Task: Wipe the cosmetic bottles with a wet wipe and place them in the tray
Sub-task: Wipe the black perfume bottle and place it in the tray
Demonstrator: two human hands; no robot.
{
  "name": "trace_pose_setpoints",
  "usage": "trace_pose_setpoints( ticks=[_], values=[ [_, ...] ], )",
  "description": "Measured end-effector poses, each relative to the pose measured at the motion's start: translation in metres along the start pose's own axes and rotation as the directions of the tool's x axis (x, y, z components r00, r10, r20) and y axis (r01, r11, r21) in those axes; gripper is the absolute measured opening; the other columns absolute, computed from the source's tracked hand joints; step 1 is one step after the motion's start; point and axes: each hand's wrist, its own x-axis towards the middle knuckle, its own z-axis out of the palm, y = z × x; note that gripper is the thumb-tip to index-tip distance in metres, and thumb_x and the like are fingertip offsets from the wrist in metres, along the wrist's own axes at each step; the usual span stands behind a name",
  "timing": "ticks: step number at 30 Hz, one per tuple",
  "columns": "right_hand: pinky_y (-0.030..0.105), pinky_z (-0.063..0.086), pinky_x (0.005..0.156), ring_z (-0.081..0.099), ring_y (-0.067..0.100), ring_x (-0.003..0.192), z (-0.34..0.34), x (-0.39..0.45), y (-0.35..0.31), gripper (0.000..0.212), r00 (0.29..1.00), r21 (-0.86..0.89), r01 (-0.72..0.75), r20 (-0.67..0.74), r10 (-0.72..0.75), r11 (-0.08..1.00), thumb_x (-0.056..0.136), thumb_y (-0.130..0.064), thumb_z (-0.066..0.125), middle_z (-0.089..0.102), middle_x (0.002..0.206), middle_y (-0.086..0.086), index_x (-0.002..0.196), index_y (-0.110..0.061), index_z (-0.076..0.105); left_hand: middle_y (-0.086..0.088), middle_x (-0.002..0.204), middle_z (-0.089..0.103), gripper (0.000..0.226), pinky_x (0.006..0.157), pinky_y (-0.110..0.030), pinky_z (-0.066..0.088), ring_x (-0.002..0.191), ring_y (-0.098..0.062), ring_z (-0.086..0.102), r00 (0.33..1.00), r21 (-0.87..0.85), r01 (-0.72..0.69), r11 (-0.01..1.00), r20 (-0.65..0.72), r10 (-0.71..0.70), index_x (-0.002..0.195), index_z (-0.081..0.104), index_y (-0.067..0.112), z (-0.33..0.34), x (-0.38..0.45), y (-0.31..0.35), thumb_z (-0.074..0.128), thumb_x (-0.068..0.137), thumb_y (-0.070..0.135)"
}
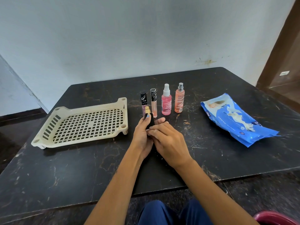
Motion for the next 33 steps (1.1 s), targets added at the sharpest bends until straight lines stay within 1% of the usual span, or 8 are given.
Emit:
trace_pose_setpoints(
  ticks=[4, 10, 15, 17, 20, 23, 26, 33],
  values=[
    [0.037, 0.053, 0.055, 0.064, 0.027, 0.071, 0.001, -0.001, -0.002, 0.015, 1.0, -0.011, -0.002, -0.03, 0.001, 1.0, 0.081, 0.003, 0.058, 0.068, 0.079, 0.007, 0.078, -0.003, 0.071, -0.019, 0.094, 0.069, 0.035, 0.081, -0.04, 0.057, 0.088, -0.031, 0.071, 0.999, 0.022, -0.014, 1.0, 0.044, 0.013, 0.125, 0.045, 0.006, 0.001, -0.003, 0.002, 0.04, 0.099, 0.028],
    [0.035, 0.054, 0.061, 0.065, 0.023, 0.075, -0.001, 0.0, -0.003, 0.013, 0.999, -0.018, 0.043, -0.032, -0.044, 0.999, 0.077, 0.007, 0.064, 0.069, 0.084, 0.006, 0.079, -0.003, 0.072, -0.023, 0.113, 0.063, 0.056, 0.071, -0.033, 0.057, 0.099, -0.031, 0.068, 0.999, -0.019, 0.047, 0.999, 0.016, -0.047, 0.138, 0.034, -0.004, -0.001, -0.002, 0.002, 0.037, 0.099, 0.037],
    [0.036, 0.052, 0.056, 0.062, 0.023, 0.069, -0.005, -0.001, -0.005, 0.013, 0.997, 0.029, 0.076, -0.032, -0.075, 0.997, 0.073, 0.006, 0.061, 0.067, 0.078, 0.006, 0.074, -0.004, 0.07, -0.027, 0.125, 0.057, 0.065, 0.072, -0.026, 0.057, 0.106, -0.028, 0.063, 0.993, 0.043, 0.114, 0.993, -0.039, -0.113, 0.126, 0.05, -0.01, -0.001, -0.001, 0.001, 0.03, 0.097, 0.046],
    [0.033, 0.052, 0.059, 0.063, 0.02, 0.07, -0.008, -0.001, -0.009, 0.013, 0.997, 0.081, 0.023, -0.08, -0.017, 0.996, 0.074, 0.005, 0.063, 0.068, 0.079, 0.003, 0.076, -0.006, 0.071, -0.023, 0.115, 0.063, 0.064, 0.074, -0.028, 0.056, 0.1, -0.026, 0.064, 0.99, 0.066, 0.134, 0.989, -0.043, -0.132, 0.117, 0.056, -0.007, -0.001, -0.003, 0.002, 0.031, 0.096, 0.049],
    [0.022, 0.052, 0.067, 0.061, 0.014, 0.073, -0.014, 0.004, -0.007, 0.011, 0.963, 0.107, -0.12, -0.23, 0.142, 0.987, 0.076, 0.001, 0.074, 0.07, 0.081, -0.001, 0.081, -0.008, 0.073, -0.017, 0.095, 0.068, 0.055, 0.076, -0.032, 0.055, 0.083, -0.023, 0.067, 0.998, -0.048, 0.043, 0.998, -0.05, -0.046, 0.13, 0.042, -0.006, -0.002, 0.001, 0.002, 0.038, 0.097, 0.038],
    [0.025, 0.053, 0.071, 0.062, 0.011, 0.079, -0.017, 0.006, 0.002, 0.008, 0.893, 0.194, -0.298, -0.29, 0.345, 0.935, 0.08, -0.009, 0.074, 0.068, 0.089, -0.008, 0.088, -0.011, 0.074, -0.011, 0.079, 0.059, 0.035, 0.057, -0.024, 0.052, 0.06, -0.015, 0.06, 0.996, -0.074, -0.025, 0.997, -0.086, 0.018, 0.116, 0.048, -0.001, -0.001, 0.003, 0.002, 0.039, 0.099, 0.027],
    [0.027, 0.055, 0.067, 0.063, 0.008, 0.079, -0.014, 0.008, 0.008, 0.014, 0.826, 0.315, -0.428, -0.243, 0.508, 0.847, 0.084, -0.005, 0.072, 0.067, 0.091, -0.003, 0.096, -0.011, 0.074, -0.006, 0.075, 0.05, 0.031, 0.049, -0.02, 0.043, 0.058, -0.012, 0.047, 0.994, -0.007, -0.043, 0.999, -0.098, 0.042, 0.115, 0.05, 0.003, 0.0, 0.002, 0.0, 0.04, 0.098, 0.028],
    [0.015, 0.05, 0.082, 0.061, 0.005, 0.094, -0.002, 0.02, 0.004, 0.029, 0.876, 0.284, -0.399, -0.164, 0.454, 0.872, 0.088, 0.006, 0.061, 0.064, 0.102, -0.004, 0.111, -0.01, 0.07, -0.006, 0.087, 0.062, 0.036, 0.064, -0.024, 0.04, 0.072, -0.013, 0.054, 0.994, 0.078, -0.076, 0.994, -0.071, 0.082, 0.117, 0.058, 0.007, 0.004, -0.001, -0.002, 0.034, 0.1, 0.029]
  ],
)
